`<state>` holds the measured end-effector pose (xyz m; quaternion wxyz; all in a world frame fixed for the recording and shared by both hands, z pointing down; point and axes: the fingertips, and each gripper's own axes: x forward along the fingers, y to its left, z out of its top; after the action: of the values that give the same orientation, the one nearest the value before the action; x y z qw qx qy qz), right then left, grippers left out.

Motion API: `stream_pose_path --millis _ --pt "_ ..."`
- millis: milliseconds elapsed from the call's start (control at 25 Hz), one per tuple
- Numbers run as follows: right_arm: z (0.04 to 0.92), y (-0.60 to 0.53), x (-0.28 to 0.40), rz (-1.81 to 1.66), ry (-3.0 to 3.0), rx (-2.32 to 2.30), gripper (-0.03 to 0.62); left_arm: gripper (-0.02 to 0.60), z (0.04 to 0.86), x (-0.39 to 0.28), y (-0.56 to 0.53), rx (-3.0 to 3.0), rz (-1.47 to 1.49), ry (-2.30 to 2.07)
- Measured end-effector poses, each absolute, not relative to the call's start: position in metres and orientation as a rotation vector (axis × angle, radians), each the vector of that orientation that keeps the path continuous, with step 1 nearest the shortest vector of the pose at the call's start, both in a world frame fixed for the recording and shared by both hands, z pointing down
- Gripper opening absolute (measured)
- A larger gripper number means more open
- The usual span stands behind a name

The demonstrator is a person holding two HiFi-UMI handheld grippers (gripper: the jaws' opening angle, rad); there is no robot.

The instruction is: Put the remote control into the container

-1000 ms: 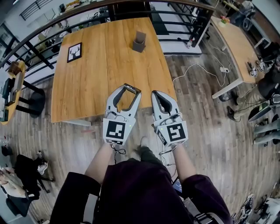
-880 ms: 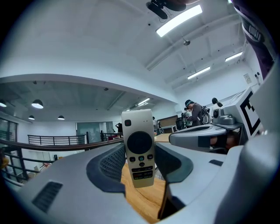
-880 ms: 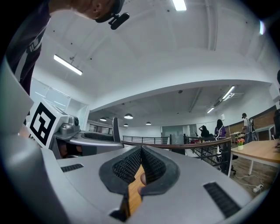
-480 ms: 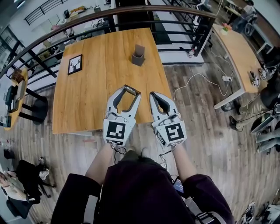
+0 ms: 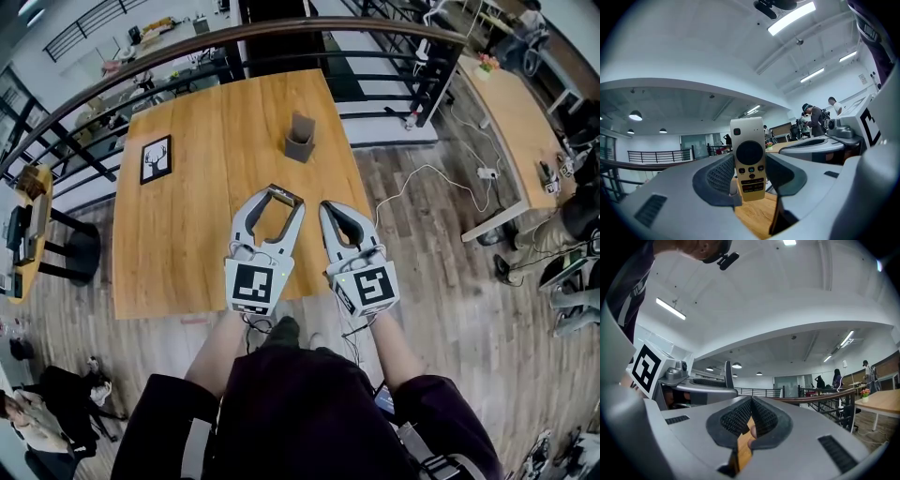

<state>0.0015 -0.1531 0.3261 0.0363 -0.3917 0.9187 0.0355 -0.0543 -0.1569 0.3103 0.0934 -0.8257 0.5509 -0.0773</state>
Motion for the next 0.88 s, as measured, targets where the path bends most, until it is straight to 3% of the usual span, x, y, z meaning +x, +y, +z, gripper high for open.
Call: stream_pose_path --millis 440,880 --pt "0.324 -0.246 -0.060 0.109 2.776 -1.315 0.019 0.212 0.306 -0.115 -0.253 -2.481 -0.117 1.529" --pt "0.341 -0.309 -0.073 0.096 2.820 -1.306 0.020 0.212 0.318 -0.125 -0.317 -2.504 -0.136 1.542"
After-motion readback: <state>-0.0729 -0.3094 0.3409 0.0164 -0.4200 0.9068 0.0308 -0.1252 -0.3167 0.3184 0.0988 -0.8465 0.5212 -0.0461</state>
